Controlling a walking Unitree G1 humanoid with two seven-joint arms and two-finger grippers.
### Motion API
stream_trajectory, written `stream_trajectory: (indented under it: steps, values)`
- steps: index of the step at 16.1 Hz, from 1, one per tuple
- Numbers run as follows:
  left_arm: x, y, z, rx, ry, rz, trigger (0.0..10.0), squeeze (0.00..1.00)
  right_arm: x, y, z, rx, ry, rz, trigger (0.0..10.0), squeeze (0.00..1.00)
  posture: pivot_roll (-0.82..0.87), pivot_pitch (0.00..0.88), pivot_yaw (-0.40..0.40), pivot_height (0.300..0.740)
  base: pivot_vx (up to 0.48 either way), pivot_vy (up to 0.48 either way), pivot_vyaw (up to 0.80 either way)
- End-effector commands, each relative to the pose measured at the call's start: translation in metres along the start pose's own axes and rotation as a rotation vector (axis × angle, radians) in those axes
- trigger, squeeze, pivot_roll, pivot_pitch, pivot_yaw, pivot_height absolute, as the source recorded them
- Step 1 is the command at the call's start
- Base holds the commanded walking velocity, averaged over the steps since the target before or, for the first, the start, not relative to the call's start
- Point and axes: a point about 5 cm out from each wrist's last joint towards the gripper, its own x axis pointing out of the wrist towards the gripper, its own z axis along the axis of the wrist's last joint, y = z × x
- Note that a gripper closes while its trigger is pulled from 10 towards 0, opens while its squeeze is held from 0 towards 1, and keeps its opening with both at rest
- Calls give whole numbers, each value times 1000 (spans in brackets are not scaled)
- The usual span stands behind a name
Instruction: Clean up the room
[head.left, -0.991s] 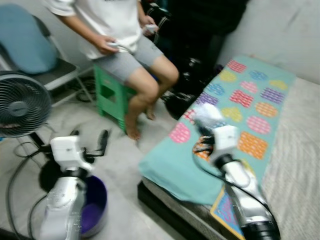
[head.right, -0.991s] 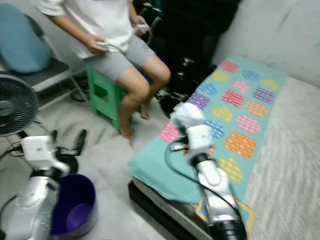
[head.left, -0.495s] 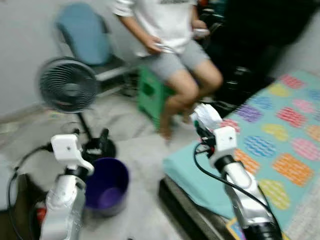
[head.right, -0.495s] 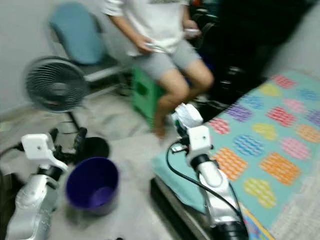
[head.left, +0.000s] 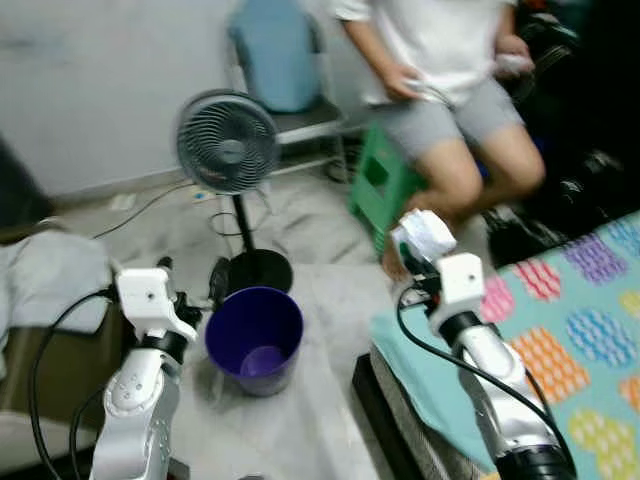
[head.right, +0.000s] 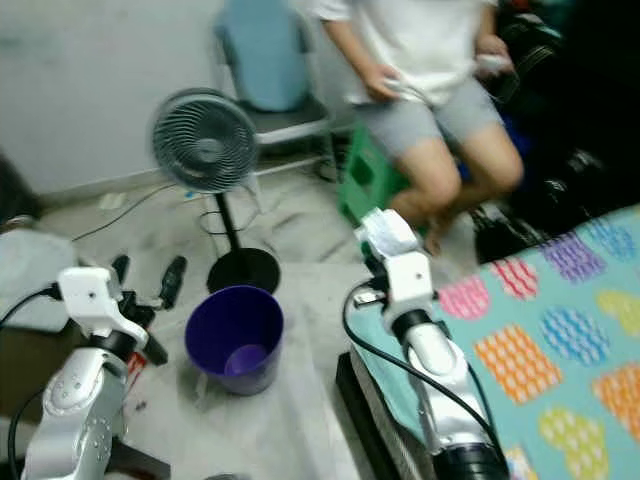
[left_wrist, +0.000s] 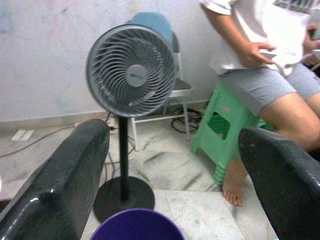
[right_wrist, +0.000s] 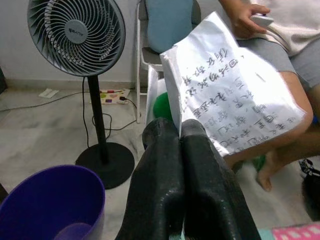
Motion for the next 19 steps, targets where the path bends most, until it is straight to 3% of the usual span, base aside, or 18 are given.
stream_trajectory:
  steps: [1,14,19]
  values:
    - [0,5,2,22,-1,12,10000,0,3,5,2,9,-10,8,10000,0,2,72,-29,740,0,0,788]
    - [-1,3,3,27,-2,-3,10000,0,4,8,1,8,-6,30,10000,0,2,67,-30,740,0,0,771]
    - [-1,2,2,24,6,-17,10000,0,4,9,0,10,-5,38,10000,0,6,63,-30,740,0,0,115]
